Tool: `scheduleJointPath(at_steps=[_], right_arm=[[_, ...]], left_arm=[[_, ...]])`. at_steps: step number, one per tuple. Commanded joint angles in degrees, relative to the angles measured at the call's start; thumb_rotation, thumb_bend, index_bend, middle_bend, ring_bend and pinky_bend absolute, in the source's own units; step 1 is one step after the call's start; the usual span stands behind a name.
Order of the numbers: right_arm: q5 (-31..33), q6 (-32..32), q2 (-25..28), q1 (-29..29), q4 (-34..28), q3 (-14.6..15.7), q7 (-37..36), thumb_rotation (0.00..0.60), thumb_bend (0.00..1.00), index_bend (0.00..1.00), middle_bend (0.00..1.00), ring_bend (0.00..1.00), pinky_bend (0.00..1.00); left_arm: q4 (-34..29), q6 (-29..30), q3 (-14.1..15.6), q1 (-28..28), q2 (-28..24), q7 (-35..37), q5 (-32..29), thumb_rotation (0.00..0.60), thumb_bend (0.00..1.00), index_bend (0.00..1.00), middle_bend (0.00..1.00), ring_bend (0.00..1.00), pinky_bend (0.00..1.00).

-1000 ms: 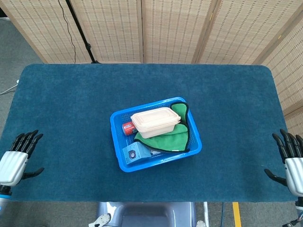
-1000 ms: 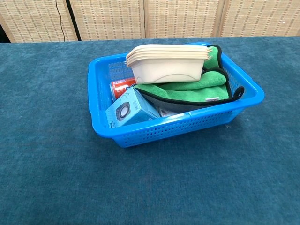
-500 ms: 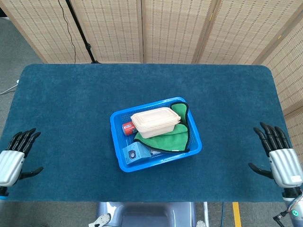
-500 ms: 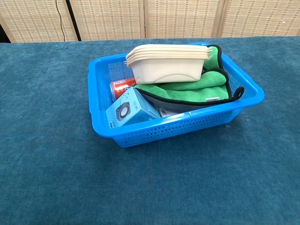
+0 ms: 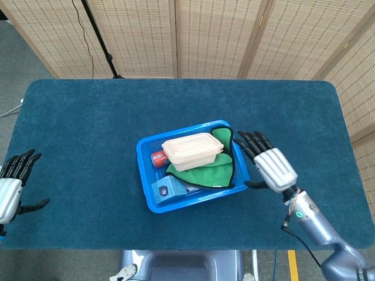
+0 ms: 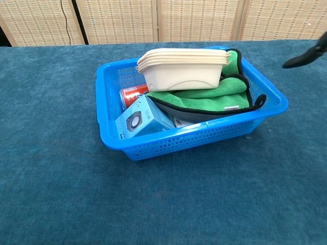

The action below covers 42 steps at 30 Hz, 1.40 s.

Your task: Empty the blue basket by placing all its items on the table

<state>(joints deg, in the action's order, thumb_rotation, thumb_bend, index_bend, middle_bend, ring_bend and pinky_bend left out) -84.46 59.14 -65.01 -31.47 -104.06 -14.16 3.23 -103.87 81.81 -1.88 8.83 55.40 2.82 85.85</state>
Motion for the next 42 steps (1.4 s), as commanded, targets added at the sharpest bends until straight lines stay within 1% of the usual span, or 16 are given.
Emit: scheduleJointPath(at_steps=[1,9,14,17,22,25,33,35,36,37,38,40,42], right_arm=[[4.6,-5.6,-6.6,-5.6,3.4,-1.8,3.3,0.6,0.0,0.0,0.0,0.0,0.0],[9.3,-9.0,-14.2,-11.3,8.3,-1.9,9.9,0.6,0.0,0.0,0.0,0.0,0.0],[11.2,-10.0,-17.7,-13.6,12.5,-1.8,10.9,0.6,0.0,0.0,0.0,0.0,0.0],[11.2,-10.6,-19.8,-14.6,15.5,-1.0,11.2,0.6,0.0,0.0,0.0,0.0,0.0],[9.6,-9.3,-24.0,-15.6,20.7,-0.4,9.0,0.6,0.0,0.0,0.0,0.0,0.0],[9.4,-9.9,-26.0,-16.6,23.8,-0.1,7.4,0.6,0.0,0.0,0.0,0.0,0.0],[7.6,-10.0,-30.8,-19.1,31.8,-0.4,2.9,0.6,0.0,0.01,0.0,0.0,0.0],[6.7,-8.8,-32.4,-19.6,34.4,-0.7,1.6,0.6,0.0,0.14,0.1,0.04,0.01],[5.6,-7.1,-33.6,-19.7,36.2,-0.7,0.9,0.6,0.0,0.27,0.21,0.1,0.05],[4.8,-5.6,-34.5,-19.8,37.5,-0.9,0.1,0.6,0.0,0.4,0.33,0.19,0.11],[3.6,-3.6,-35.8,-19.8,39.3,-0.9,-1.3,0.6,0.0,0.46,0.39,0.26,0.16],[1.5,-0.8,-37.3,-19.9,42.0,-0.7,-4.2,0.6,0.0,0.6,0.53,0.4,0.3],[-0.2,1.4,-38.1,-19.9,43.9,-0.4,-7.2,0.6,0.02,0.66,0.6,0.48,0.41]], left_arm=[[0.1,-0.9,-0.5,0.5,0.1,0.1,-1.2,0.6,0.11,0.0,0.0,0.0,0.0],[0.4,-1.3,-1.6,0.6,-0.2,1.3,-3.5,0.6,0.11,0.0,0.0,0.0,0.0],[0.7,-1.6,-1.9,0.6,-0.4,1.8,-4.3,0.6,0.11,0.0,0.0,0.0,0.0],[0.8,-2.0,-2.1,0.7,-0.4,2.0,-4.6,0.6,0.11,0.0,0.0,0.0,0.0],[1.1,-2.3,-2.4,0.8,-0.2,2.0,-5.1,0.6,0.11,0.0,0.0,0.0,0.0],[1.2,-2.6,-2.5,0.9,-0.1,1.9,-5.7,0.6,0.11,0.0,0.0,0.0,0.0],[1.4,-3.6,-3.1,1.3,0.1,1.7,-7.2,0.6,0.11,0.0,0.0,0.0,0.0],[1.5,-3.9,-3.2,1.5,0.2,1.6,-7.6,0.6,0.11,0.0,0.0,0.0,0.0],[1.5,-4.1,-3.2,1.6,0.3,1.5,-7.8,0.6,0.11,0.0,0.0,0.0,0.0],[1.5,-4.2,-3.2,1.6,0.3,1.4,-7.9,0.6,0.1,0.0,0.0,0.0,0.0],[1.4,-4.3,-3.3,1.6,0.3,1.3,-8.0,0.6,0.1,0.0,0.0,0.0,0.0],[1.4,-4.5,-3.3,1.7,0.4,1.3,-8.3,0.6,0.11,0.0,0.0,0.0,0.0],[1.4,-4.5,-3.4,1.7,0.5,1.1,-8.4,0.6,0.11,0.0,0.0,0.0,0.0]])
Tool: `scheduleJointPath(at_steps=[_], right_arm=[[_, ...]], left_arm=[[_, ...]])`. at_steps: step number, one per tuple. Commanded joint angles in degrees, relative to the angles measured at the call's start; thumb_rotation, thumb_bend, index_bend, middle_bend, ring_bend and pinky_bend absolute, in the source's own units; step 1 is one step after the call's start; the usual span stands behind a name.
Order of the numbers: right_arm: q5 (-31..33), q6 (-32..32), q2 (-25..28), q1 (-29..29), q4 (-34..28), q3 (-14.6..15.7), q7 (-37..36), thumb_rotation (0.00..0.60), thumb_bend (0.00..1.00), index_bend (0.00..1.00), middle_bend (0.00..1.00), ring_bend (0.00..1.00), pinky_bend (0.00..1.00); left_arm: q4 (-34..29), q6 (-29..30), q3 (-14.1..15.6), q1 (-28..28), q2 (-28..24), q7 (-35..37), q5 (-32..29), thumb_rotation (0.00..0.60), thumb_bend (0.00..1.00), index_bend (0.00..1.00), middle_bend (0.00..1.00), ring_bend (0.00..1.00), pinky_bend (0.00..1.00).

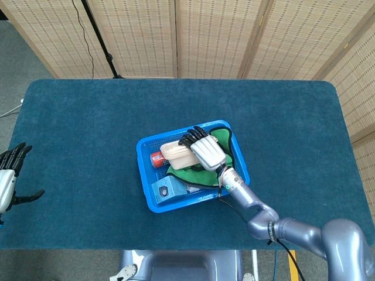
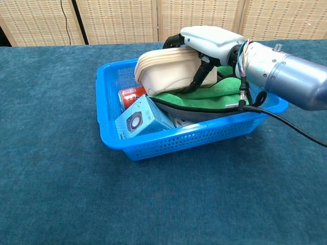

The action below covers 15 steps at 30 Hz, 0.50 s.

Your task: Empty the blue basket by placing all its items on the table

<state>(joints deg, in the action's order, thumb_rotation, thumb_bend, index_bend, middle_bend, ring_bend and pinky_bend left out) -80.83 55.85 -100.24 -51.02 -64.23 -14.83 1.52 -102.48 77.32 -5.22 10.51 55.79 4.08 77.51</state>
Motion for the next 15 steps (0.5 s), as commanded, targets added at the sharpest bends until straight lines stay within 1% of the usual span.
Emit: scheduleJointPath(at_steps=[1,3,7,10,15], right_arm=[[-4.8,5.9,-3.1,-0.4,4.9,0.6,-7.1,0.6,0.05,0.68,0.62,0.5,0.45],[-6.2,7.8,-3.1,-0.3,5.8,0.9,-9.7,0.6,0.08,0.7,0.63,0.52,0.47],[-8.5,11.9,-1.7,0.0,5.5,1.0,-11.7,0.6,0.09,0.7,0.64,0.52,0.47],[-9.9,15.6,0.2,0.4,3.8,0.2,-11.3,0.6,0.1,0.7,0.64,0.52,0.47],[-11.8,21.8,5.9,1.4,-1.2,-2.1,-7.7,0.6,0.1,0.7,0.64,0.52,0.47]], left_arm=[[-0.1,-0.1,0.0,0.0,0.1,-0.3,0.0,0.6,0.11,0.0,0.0,0.0,0.0],[-0.1,0.0,0.0,0.0,0.2,-0.4,0.1,0.6,0.11,0.0,0.0,0.0,0.0],[-0.2,0.1,0.2,0.0,0.2,-0.6,0.5,0.6,0.11,0.0,0.0,0.0,0.0],[-0.3,0.1,0.2,0.0,0.2,-0.4,0.7,0.6,0.11,0.0,0.0,0.0,0.0],[-0.2,0.1,0.2,-0.1,0.2,-0.4,0.9,0.6,0.11,0.0,0.0,0.0,0.0]])
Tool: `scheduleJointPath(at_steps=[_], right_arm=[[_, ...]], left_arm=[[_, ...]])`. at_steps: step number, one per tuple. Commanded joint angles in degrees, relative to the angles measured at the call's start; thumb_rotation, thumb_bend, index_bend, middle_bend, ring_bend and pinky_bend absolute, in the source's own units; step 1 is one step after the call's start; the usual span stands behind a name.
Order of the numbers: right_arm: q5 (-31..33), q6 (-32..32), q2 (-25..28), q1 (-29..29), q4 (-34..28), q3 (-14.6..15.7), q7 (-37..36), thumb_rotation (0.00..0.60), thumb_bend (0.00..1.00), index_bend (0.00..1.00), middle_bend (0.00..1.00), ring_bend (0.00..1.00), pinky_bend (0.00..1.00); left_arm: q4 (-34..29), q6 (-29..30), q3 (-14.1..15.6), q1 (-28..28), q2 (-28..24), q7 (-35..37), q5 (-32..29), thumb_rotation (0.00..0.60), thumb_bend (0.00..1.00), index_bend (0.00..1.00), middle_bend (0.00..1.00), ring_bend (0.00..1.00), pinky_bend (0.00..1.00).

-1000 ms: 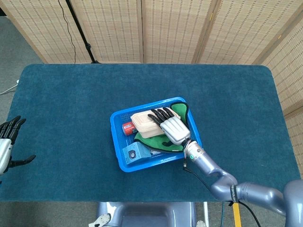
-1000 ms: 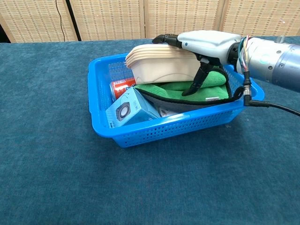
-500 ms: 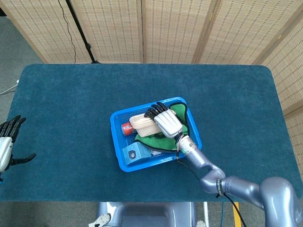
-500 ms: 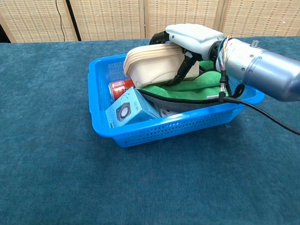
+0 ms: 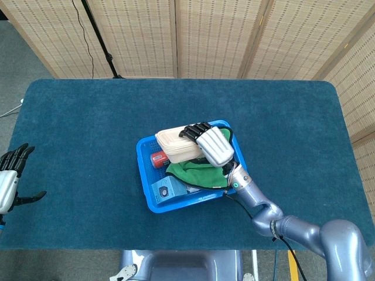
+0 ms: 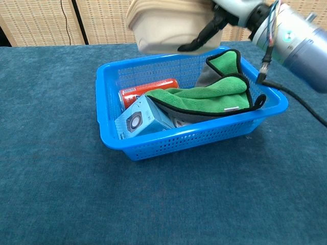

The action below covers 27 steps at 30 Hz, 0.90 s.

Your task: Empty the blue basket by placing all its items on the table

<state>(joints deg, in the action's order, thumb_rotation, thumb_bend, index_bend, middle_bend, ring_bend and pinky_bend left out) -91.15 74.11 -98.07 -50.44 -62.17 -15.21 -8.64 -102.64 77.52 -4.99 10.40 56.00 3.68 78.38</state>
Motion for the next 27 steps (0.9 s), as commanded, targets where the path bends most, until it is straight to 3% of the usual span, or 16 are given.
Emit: scheduleJointPath(at_steps=[1,7,13,18,20,22,24,25,27], right_arm=[[-1.5,4.3,4.6,1.0,-3.7,-2.3,3.1,0.6,0.1,0.69,0.64,0.52,0.47],[2.9,2.6,9.5,2.5,-1.5,-4.7,6.7,0.6,0.1,0.66,0.62,0.52,0.47],[10.7,-10.5,10.4,3.7,12.8,-2.4,7.3,0.6,0.11,0.67,0.61,0.52,0.46],[11.2,-16.9,7.5,4.0,26.3,1.1,6.1,0.6,0.11,0.64,0.59,0.5,0.43],[10.9,-18.2,5.7,4.1,31.0,2.2,4.9,0.6,0.11,0.55,0.51,0.42,0.36],[10.7,-20.0,4.7,4.2,33.4,3.1,3.5,0.6,0.07,0.29,0.25,0.19,0.18],[10.7,-22.5,4.7,4.1,34.2,3.8,2.3,0.6,0.02,0.08,0.05,0.03,0.04],[10.9,-24.1,4.9,4.1,34.3,4.1,2.5,0.6,0.0,0.02,0.0,0.0,0.01],[11.5,-25.3,5.5,4.0,33.1,3.9,3.2,0.6,0.0,0.0,0.0,0.0,0.0]], left_arm=[[0.0,-0.1,0.0,0.0,0.0,-0.1,0.0,0.6,0.11,0.0,0.0,0.0,0.0],[-0.1,-0.2,0.2,0.1,0.1,-0.3,0.4,0.6,0.11,0.0,0.0,0.0,0.0],[0.0,-0.4,0.3,0.2,0.2,-0.7,0.4,0.6,0.11,0.0,0.0,0.0,0.0],[0.1,-1.0,0.1,0.5,0.4,-1.1,-0.2,0.6,0.11,0.0,0.0,0.0,0.0],[0.1,-1.2,0.0,0.6,0.5,-1.5,-0.4,0.6,0.11,0.0,0.0,0.0,0.0],[0.1,-1.3,0.1,0.7,0.6,-1.7,-0.4,0.6,0.11,0.0,0.0,0.0,0.0],[0.0,-1.5,0.1,0.8,0.6,-1.9,-0.5,0.6,0.11,0.0,0.0,0.0,0.0],[0.0,-1.6,0.1,0.9,0.6,-2.0,-0.5,0.6,0.11,0.0,0.0,0.0,0.0],[-0.1,-1.7,0.0,0.9,0.7,-2.1,-0.7,0.6,0.11,0.0,0.0,0.0,0.0]])
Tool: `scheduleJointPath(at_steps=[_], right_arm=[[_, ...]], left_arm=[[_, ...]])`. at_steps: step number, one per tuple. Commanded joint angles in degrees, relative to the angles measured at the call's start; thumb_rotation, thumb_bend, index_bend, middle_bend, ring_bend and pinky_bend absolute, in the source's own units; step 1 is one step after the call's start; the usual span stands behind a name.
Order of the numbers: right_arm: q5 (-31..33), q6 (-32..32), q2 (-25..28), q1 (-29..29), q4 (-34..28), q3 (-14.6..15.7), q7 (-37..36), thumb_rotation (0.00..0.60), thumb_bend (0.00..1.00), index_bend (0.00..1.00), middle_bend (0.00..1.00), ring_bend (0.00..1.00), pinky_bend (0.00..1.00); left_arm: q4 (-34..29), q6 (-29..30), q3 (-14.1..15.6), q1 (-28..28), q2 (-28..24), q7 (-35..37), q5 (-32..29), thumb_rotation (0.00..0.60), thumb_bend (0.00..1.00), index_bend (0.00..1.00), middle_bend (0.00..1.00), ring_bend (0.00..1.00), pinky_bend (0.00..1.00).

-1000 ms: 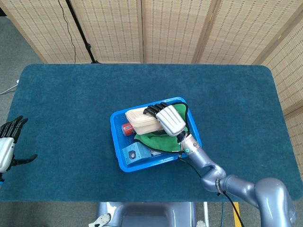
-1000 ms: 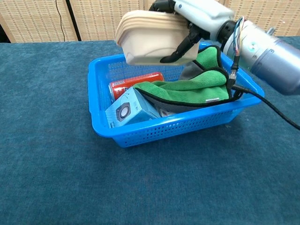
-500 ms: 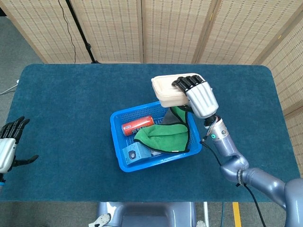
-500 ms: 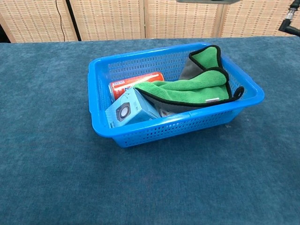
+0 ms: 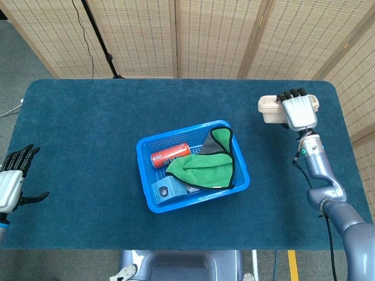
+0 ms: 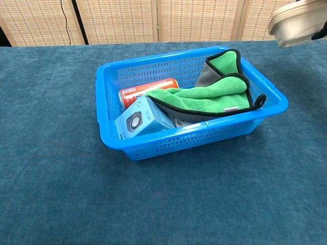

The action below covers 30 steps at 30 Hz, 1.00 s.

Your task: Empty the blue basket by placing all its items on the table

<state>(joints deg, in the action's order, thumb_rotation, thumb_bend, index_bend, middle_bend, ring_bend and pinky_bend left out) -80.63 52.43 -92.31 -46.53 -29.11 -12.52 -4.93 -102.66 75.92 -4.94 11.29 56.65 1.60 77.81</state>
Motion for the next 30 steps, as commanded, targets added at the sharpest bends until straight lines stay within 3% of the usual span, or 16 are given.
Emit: scheduleJointPath(at_steps=[1,6,10,16,21,30], right_arm=[[1.4,-3.6,0.4,0.2,-1.5,0.9,-0.4,0.6,0.0,0.0,0.0,0.0,0.0],[1.6,1.4,6.4,1.5,-14.7,-0.4,1.4,0.6,0.0,0.0,0.0,0.0,0.0],[-0.2,5.6,13.6,3.1,-31.4,-0.5,2.9,0.6,0.0,0.0,0.0,0.0,0.0],[-2.3,2.2,21.1,2.0,-51.4,0.4,-0.6,0.6,0.0,0.0,0.0,0.0,0.0],[-2.4,-4.1,21.4,-1.5,-55.9,0.8,-2.4,0.6,0.0,0.0,0.0,0.0,0.0],[1.2,-13.6,14.2,-7.3,-51.4,1.8,1.2,0.6,0.0,0.0,0.0,0.0,0.0]], left_arm=[[0.0,-0.1,0.0,0.1,0.0,-0.1,-0.2,0.6,0.11,0.0,0.0,0.0,0.0],[0.0,-0.1,-0.1,0.0,-0.1,0.1,-0.4,0.6,0.11,0.0,0.0,0.0,0.0],[0.0,-0.2,-0.1,0.1,-0.1,0.2,-0.3,0.6,0.1,0.0,0.0,0.0,0.0],[-0.1,-0.2,0.1,0.0,-0.1,0.2,0.1,0.6,0.11,0.0,0.0,0.0,0.0],[0.0,-0.3,0.1,0.1,0.0,0.2,-0.2,0.6,0.11,0.0,0.0,0.0,0.0],[0.4,-0.5,-0.2,0.1,-0.1,0.6,-0.8,0.6,0.11,0.0,0.0,0.0,0.0]])
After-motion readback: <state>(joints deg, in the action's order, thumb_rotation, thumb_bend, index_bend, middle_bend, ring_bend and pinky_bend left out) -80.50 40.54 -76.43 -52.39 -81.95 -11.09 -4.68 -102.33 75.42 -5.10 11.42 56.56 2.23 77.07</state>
